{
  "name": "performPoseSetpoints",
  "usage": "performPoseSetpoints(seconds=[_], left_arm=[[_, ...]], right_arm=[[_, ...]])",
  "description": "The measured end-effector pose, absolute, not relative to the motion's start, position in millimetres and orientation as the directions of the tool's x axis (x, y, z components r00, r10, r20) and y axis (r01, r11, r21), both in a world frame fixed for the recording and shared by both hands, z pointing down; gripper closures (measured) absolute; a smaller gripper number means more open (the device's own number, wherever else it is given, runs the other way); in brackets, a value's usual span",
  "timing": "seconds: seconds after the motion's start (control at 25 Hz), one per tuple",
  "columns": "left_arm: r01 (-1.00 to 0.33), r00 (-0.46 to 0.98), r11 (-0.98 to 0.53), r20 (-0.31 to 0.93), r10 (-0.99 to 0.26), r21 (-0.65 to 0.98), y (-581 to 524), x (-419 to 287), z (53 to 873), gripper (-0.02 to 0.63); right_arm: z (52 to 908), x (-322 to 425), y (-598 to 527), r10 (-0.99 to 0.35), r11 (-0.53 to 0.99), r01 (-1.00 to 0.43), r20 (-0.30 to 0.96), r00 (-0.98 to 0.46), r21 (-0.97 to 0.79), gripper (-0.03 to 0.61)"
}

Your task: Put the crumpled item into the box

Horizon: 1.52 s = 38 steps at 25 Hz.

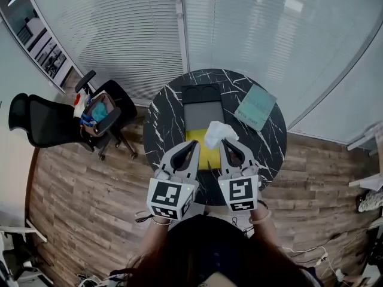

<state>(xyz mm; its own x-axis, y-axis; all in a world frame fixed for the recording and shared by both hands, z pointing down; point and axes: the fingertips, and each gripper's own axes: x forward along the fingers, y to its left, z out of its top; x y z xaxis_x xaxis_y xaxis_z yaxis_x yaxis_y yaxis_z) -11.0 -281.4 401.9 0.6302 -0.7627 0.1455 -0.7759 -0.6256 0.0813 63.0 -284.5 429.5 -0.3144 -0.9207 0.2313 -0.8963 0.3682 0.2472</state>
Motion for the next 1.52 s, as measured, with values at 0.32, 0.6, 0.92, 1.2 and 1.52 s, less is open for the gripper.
performPoseSetpoints(seconds=[0.32,0.6,0.92,1.2,1.52], left_arm=[[-0.775,0.632,-0.627,0.153,-0.76,0.081,-292.5,-13.2,405.3,0.585],[-0.773,0.633,-0.629,0.158,-0.758,0.083,-298.5,-13.7,409.2,0.586],[-0.766,0.642,-0.637,0.175,-0.747,0.088,-300.0,-8.1,413.9,0.586],[-0.759,0.649,-0.644,0.188,-0.738,0.094,-300.3,-4.4,418.9,0.585],[-0.757,0.651,-0.647,0.195,-0.733,0.093,-301.6,-0.5,421.7,0.586]], right_arm=[[450.4,58.3,-303.5,-0.903,0.403,-0.864,0.288,-0.32,0.303,0.554],[486.2,55.9,-318.0,-0.871,0.446,-0.836,0.371,-0.323,0.32,0.554],[520.0,54.0,-326.4,-0.842,0.478,-0.816,0.434,-0.321,0.325,0.554],[548.0,54.1,-330.4,-0.822,0.5,-0.795,0.478,-0.31,0.343,0.554],[574.7,52.6,-333.5,-0.798,0.527,-0.777,0.515,-0.313,0.345,0.554]])
